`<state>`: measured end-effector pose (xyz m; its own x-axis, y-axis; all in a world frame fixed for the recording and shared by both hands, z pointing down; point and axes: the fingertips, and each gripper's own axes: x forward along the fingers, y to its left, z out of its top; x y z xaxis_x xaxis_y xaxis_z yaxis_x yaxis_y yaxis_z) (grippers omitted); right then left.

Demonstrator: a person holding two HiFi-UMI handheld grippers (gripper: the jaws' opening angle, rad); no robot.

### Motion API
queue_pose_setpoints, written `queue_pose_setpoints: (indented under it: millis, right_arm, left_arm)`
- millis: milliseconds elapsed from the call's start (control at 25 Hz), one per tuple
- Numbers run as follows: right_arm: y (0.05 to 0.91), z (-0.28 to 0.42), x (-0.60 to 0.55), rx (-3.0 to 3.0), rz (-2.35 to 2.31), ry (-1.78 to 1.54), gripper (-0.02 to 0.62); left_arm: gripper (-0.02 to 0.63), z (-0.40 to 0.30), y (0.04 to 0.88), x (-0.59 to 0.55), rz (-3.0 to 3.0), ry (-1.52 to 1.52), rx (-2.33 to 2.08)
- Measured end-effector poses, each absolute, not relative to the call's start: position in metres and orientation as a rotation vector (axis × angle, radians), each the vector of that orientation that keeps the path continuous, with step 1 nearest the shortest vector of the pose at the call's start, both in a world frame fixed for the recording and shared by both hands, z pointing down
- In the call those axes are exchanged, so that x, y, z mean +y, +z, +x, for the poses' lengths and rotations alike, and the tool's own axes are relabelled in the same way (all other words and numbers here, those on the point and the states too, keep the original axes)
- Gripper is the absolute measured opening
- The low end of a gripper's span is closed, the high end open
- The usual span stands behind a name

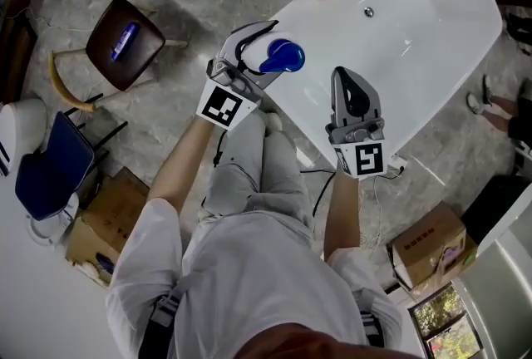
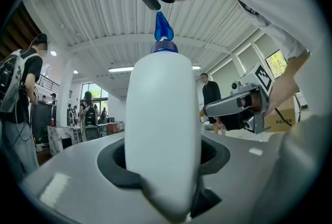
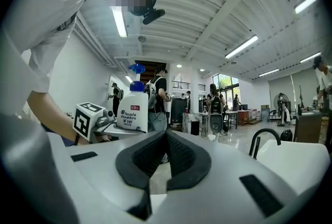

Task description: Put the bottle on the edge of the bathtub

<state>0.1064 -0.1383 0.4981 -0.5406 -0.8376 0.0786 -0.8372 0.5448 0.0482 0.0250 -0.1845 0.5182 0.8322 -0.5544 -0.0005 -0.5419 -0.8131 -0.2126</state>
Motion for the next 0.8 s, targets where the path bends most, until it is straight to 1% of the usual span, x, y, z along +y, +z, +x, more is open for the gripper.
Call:
queue_pose_setpoints:
  millis: [160,400,560,800]
  right_arm:
    - [0.558,0.107,-0.157,-2.695,1.449,-0.005,0.002]
    - [0.638,0.099,-0.174,-2.73,1.448,0.028,0.002]
    - [0.671,0.099,-0.18,-2.748,1.451,0.056,0.002]
    - [0.696,0.102,-0.183,-2.746,1.465,0.092,0.002]
  left_arm:
    - [0.249,0.031,0.591,-0.209,-2.829,-0.066,0.821]
    - [0.249,0.029,0.692,-0.227,-2.857,-0.129,0.798]
    - [0.249,0.031,0.734,-0.232,-2.909,-0.132,0.788]
    - [0.247,0.038,0.773,-0.233,-2.96,-0.154,0.697]
